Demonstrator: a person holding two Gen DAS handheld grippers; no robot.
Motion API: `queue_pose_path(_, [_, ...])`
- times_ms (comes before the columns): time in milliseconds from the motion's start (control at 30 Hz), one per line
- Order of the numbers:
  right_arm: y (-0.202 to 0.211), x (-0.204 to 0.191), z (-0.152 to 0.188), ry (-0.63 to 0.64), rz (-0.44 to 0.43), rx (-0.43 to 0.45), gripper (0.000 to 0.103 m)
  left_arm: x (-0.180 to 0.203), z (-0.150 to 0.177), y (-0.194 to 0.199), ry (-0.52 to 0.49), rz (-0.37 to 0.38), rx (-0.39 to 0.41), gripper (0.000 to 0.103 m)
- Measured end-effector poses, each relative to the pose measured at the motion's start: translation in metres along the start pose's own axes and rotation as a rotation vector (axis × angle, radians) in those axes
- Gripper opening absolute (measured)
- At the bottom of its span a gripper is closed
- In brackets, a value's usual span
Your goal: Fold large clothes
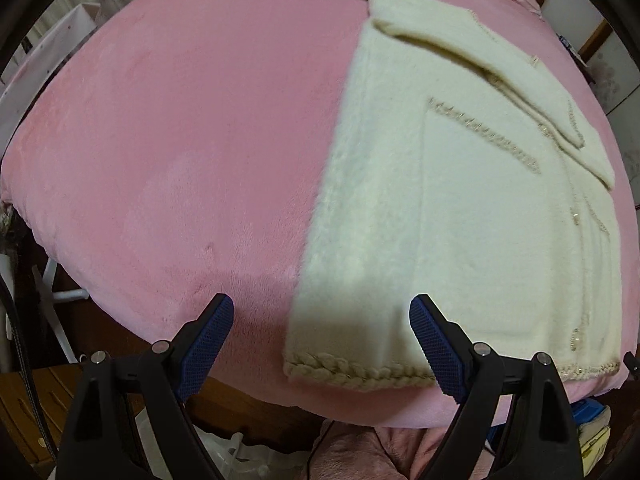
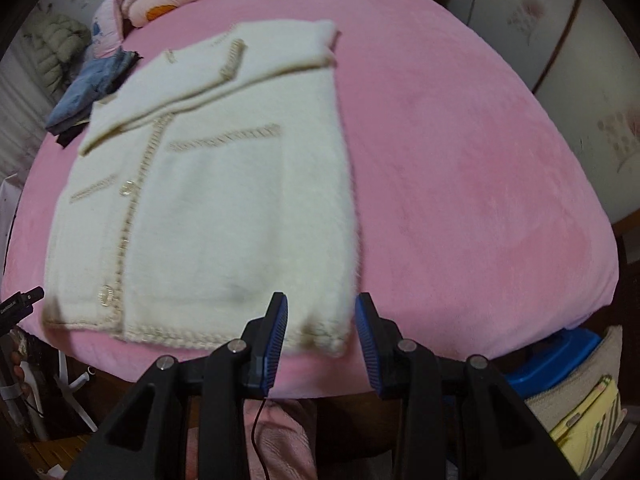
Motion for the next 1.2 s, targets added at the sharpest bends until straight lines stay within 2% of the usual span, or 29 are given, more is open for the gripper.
queue_pose_path(100, [-0.013,0.015,0.003,-0.030,0.009,-0.022,0.035,-0.003,0.006,-0.016,-0.006,0.013,-0.035,0.089])
queue_pose_path(267, [-0.033,0.028,0.006,-0.093,-0.056,-0.074,0.035,-0.010,0.016,-0.030,0.032,0.046,-0.044,0.089])
queue_pose_path(400, [-0.049,0.027,0.011,-0.126,-0.119,-0.128,0.035,-0.015,0.025,-0.040,0.077,0.089,-0.056,0.095])
queue_pose_path(567, [-0.063,0.016,0.017,-0.110,-0.132,-0.147,0.037,-0.014,0.034,-0.045,0.076,0.103,-0.054,0.098])
queue_pose_path(667, [-0.068,0.011,0.019,-0.099,-0.106,-0.155,0.031,-0.010,0.040,-0.043,0.059,0.114,-0.063,0.098])
queue_pose_path(700, [-0.068,0.009,0.019,-0.097,-0.109,-0.165,0.021,-0.008,0.042,-0.042,0.051,0.113,-0.066,0.096])
queue_pose_path(767, [-0.065,0.002,0.017,-0.073,-0.091,-0.175,0.017,0.005,0.040,-0.042,0.024,0.126,-0.076,0.081])
queue_pose_path(833, [-0.059,-0.003,0.015,-0.041,-0.065,-0.170,0.016,0.015,0.037,-0.040,-0.003,0.132,-0.088,0.051])
queue_pose_path(867, [-0.055,-0.007,0.014,-0.027,-0.054,-0.166,0.015,0.019,0.036,-0.036,-0.029,0.117,-0.098,0.043])
queue_pose_path(900, [-0.048,-0.011,0.012,-0.024,-0.054,-0.156,0.015,0.021,0.036,-0.033,-0.048,0.106,-0.107,0.030])
queue_pose_path(933, [-0.043,-0.014,0.010,-0.026,-0.056,-0.147,0.015,0.025,0.034,-0.029,-0.067,0.096,-0.118,0.023])
queue_pose_path(1000, [-0.026,-0.019,0.003,-0.037,-0.066,-0.121,0.014,0.028,0.030,-0.023,-0.072,0.098,-0.136,0.014])
queue_pose_path(1100, [0.002,-0.028,-0.009,-0.041,-0.090,-0.076,0.014,0.027,0.021,-0.004,-0.043,0.111,-0.135,0.012])
queue_pose_path(1200, [0.038,-0.035,-0.024,-0.019,-0.115,-0.010,0.014,0.022,0.010,0.023,0.020,0.172,-0.092,0.011])
Point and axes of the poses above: each gripper's, at about its wrist camera, not at the fingertips, and y roughly against the way its jaws point, x to its right, z to its underside, the point moved 4 cm from there along -y, roughly the way its jaws point, and after that the axes turned 15 degrees about -y, right-handed, at the moved point
